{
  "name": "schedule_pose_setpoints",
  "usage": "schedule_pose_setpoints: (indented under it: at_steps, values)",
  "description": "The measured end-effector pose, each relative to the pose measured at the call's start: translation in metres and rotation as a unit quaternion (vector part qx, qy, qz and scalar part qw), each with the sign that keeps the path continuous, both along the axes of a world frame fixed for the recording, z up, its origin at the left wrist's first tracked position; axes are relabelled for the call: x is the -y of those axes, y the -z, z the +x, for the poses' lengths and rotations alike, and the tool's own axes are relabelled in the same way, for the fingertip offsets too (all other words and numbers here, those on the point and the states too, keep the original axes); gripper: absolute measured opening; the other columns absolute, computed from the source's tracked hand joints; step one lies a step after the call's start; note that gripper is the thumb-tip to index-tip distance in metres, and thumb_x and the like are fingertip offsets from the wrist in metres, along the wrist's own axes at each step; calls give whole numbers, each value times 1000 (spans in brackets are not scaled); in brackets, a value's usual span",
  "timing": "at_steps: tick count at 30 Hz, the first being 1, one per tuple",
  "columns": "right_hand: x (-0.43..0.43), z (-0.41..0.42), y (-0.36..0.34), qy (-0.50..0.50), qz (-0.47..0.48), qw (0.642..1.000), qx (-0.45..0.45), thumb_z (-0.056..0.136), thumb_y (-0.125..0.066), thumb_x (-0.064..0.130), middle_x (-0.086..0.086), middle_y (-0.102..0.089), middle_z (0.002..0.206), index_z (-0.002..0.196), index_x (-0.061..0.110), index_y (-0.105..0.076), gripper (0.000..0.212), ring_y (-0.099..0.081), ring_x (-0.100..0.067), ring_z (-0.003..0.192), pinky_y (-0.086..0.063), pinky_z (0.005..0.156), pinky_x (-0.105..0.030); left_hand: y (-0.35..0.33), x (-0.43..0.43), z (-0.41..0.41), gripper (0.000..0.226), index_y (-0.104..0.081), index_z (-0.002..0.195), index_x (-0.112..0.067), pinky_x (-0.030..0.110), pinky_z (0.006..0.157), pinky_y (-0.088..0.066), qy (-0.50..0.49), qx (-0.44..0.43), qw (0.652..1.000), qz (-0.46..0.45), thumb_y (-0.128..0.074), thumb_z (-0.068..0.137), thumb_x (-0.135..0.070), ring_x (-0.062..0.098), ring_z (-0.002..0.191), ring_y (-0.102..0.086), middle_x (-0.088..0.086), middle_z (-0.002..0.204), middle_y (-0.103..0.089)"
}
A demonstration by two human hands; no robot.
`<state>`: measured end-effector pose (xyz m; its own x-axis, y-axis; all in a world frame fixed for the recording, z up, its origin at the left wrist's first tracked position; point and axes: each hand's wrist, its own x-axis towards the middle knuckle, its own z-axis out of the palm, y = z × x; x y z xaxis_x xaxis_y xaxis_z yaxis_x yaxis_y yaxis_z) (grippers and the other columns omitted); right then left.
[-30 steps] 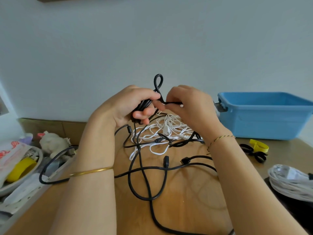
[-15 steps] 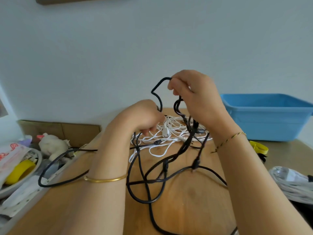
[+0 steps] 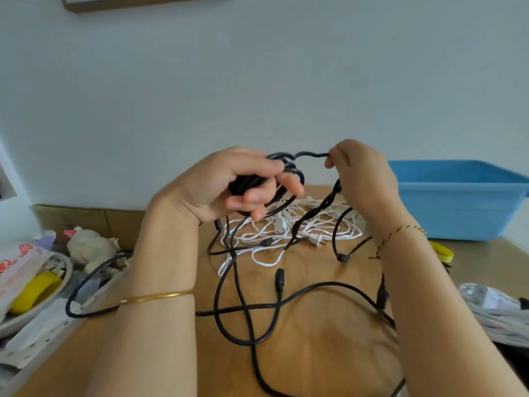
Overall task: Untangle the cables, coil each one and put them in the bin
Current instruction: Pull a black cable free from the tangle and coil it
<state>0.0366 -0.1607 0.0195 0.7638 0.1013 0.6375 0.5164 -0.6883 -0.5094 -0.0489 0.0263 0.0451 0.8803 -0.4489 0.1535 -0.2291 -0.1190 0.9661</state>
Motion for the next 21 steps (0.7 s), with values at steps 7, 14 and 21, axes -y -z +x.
schedule_pose_setpoints:
  at_steps: [7,14,21]
  values:
    - [-4,-9,4,-204,1,974,-95,95,-45,10,3,-43,62,85,6,-66,24,-42,-1,42,-31,38,-8,8,-15,19,33,-68,98,9,21,52,-50,125,-82,923,-354,-56,83,-18,4,33,-39,-5,47,-50]
    - [-10,-19,3,-315,-30,934,-165,92,-57,13,8,-43,57,99,12,-70,15,-39,0,43,-36,44,-11,8,-6,27,46,-51,111,16,24,63,-58,-41,-55,830,-554,-40,101,-27,4,37,-43,-3,53,-47]
    - [-11,-27,-3,-322,-124,906,-244,83,-57,5,-1,-51,73,99,3,-62,17,-48,-12,67,-43,63,-25,8,9,33,14,-41,105,-3,43,90,-50,-133,10,799,-587,-39,103,-17,13,51,-51,11,72,-53]
